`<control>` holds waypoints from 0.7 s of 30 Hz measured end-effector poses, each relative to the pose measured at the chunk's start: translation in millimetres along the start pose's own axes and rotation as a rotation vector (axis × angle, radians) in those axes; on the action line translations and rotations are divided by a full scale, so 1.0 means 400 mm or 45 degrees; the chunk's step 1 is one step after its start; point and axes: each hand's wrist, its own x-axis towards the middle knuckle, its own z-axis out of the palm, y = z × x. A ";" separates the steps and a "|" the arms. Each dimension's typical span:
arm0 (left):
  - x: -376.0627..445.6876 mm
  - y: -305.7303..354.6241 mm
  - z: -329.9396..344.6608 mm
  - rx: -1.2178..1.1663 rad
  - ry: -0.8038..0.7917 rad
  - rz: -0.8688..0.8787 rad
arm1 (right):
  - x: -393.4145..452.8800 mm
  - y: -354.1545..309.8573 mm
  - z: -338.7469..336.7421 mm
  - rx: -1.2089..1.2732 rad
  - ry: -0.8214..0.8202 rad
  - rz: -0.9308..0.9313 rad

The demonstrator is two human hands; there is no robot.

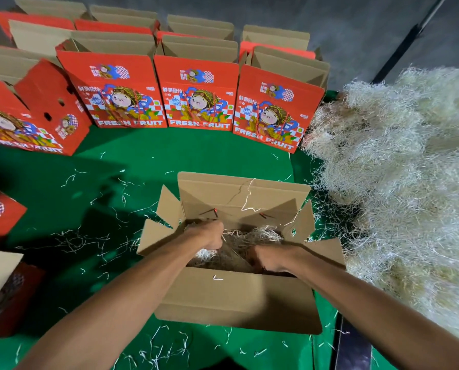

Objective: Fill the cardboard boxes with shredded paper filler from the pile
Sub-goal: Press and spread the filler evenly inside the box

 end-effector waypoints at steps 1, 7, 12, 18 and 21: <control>-0.002 -0.006 -0.002 0.010 -0.021 0.000 | -0.002 0.008 0.006 0.020 0.014 -0.002; -0.009 -0.022 0.025 0.182 0.147 -0.048 | -0.012 0.015 -0.003 -0.024 -0.037 0.138; -0.019 -0.015 0.026 0.346 0.221 -0.022 | -0.019 0.003 -0.003 -0.178 -0.013 0.206; -0.063 0.004 -0.004 0.662 0.340 0.078 | -0.023 0.004 -0.025 -0.205 0.501 0.155; -0.062 0.006 0.007 0.644 0.222 -0.069 | 0.013 -0.017 -0.036 -0.260 0.453 0.199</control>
